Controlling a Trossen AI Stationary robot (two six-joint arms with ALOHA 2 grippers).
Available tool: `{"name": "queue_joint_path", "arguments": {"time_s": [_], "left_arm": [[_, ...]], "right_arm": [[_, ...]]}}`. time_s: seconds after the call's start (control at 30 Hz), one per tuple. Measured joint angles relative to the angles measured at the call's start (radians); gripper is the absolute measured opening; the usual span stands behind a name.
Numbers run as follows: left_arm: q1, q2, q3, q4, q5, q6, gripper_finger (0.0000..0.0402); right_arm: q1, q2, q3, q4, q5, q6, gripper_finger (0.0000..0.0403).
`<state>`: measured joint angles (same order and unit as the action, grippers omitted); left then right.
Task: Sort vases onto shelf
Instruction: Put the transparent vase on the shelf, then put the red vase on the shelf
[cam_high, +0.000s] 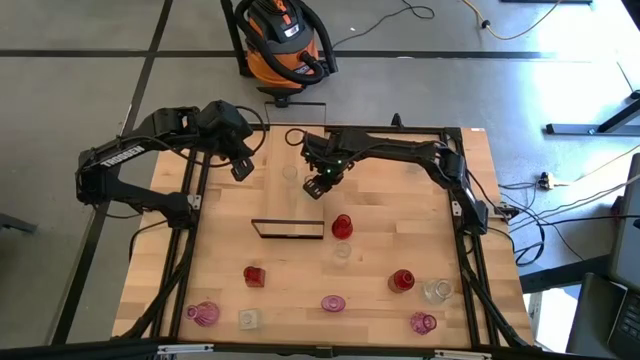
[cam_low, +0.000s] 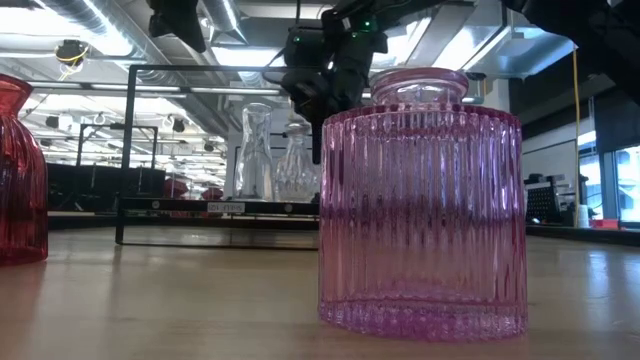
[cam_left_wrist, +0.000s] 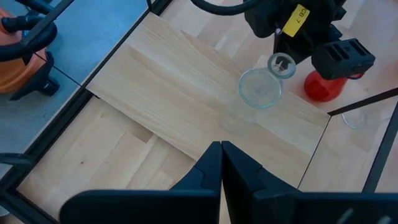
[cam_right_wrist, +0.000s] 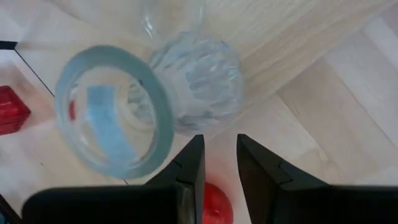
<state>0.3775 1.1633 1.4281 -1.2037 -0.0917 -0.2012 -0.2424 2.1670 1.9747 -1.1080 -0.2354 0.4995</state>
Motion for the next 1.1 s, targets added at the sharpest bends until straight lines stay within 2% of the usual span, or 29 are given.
{"name": "queue_joint_path", "arguments": {"time_s": [0.17,0.3,0.43,0.5,0.57,0.67,0.8,0.9,1.1], "left_arm": [[0.0,0.0,0.0,-0.006,0.0,-0.001,0.0],[0.0,0.0,0.0,-0.075,0.005,-0.031,0.0],[-0.01,-0.001,0.0,-0.215,0.12,-0.085,0.0],[-0.042,-0.005,0.0,-0.288,0.184,-0.096,0.0],[-0.093,-0.015,0.0,-0.338,0.205,-0.124,0.0],[-0.185,-0.054,-0.035,-0.341,0.236,-0.207,0.0],[-0.337,-0.136,-0.163,-0.254,0.326,-0.368,0.0],[-0.458,-0.197,-0.281,-0.149,0.329,-0.558,0.0],[-0.7,-0.235,-0.467,0.264,0.297,-0.948,0.0]], "right_arm": [[0.0,-0.003,0.0,-0.055,-0.01,-0.001,0.0079],[0.001,-0.039,0.0,-0.132,0.047,-0.012,0.0079],[0.001,-0.102,0.0,-0.193,0.095,-0.033,0.0079],[0.003,-0.132,0.0,-0.212,0.102,-0.043,0.0079],[0.008,-0.16,0.0,-0.229,0.111,-0.063,0.0079],[0.026,-0.198,0.001,-0.253,0.163,-0.075,0.0079],[0.054,-0.223,0.001,-0.297,0.239,-0.079,0.0079],[0.073,-0.235,0.001,-0.323,0.275,-0.079,0.0079],[0.101,-0.255,0.0,-0.387,0.312,-0.106,0.0079]]}}
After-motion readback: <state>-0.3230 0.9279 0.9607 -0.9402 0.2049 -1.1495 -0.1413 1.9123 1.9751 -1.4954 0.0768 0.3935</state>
